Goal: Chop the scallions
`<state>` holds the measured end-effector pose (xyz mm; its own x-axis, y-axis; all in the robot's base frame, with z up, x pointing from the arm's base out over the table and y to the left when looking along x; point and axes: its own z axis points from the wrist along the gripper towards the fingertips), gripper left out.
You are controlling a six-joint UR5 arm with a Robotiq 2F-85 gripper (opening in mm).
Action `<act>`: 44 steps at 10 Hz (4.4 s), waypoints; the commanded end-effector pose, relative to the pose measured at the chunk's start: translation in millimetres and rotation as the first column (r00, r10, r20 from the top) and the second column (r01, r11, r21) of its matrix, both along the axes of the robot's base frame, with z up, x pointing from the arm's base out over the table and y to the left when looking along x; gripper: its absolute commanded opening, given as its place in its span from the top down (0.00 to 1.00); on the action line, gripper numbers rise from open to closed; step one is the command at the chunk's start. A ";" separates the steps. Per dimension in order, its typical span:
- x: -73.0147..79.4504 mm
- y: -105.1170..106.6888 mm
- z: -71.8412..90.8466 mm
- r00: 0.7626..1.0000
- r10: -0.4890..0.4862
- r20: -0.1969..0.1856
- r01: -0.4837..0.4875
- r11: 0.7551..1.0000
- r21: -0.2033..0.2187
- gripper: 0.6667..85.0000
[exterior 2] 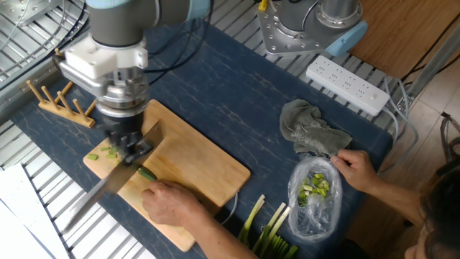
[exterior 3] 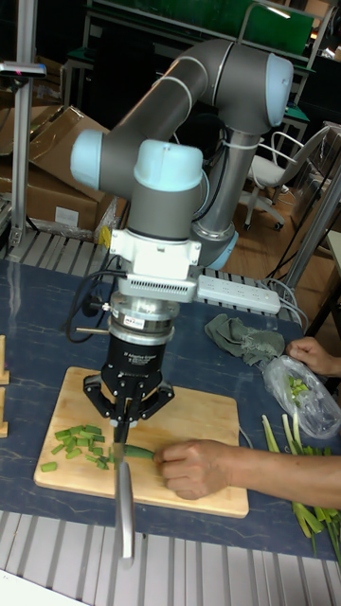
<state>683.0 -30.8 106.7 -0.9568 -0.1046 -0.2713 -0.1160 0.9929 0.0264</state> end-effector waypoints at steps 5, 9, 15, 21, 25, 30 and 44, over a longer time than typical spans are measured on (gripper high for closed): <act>-9.3 9.6 13.4 1.000 -0.012 -0.015 0.012 0.999 0.038 0.99; -8.2 -8.6 -3.7 0.999 -0.041 0.020 0.040 0.998 0.042 0.99; -23.4 -1.3 -24.6 0.997 -0.078 0.021 0.077 0.996 0.053 0.99; -29.4 -0.1 -27.5 0.997 -0.075 0.030 0.074 0.996 0.042 0.99; -33.2 -0.8 -28.4 0.997 -0.066 0.029 0.065 0.997 0.034 0.99; -26.2 1.2 -35.6 0.997 -0.060 0.045 0.059 0.998 0.039 0.99; 14.6 9.3 -27.3 0.996 -0.062 0.071 0.058 0.997 0.054 0.99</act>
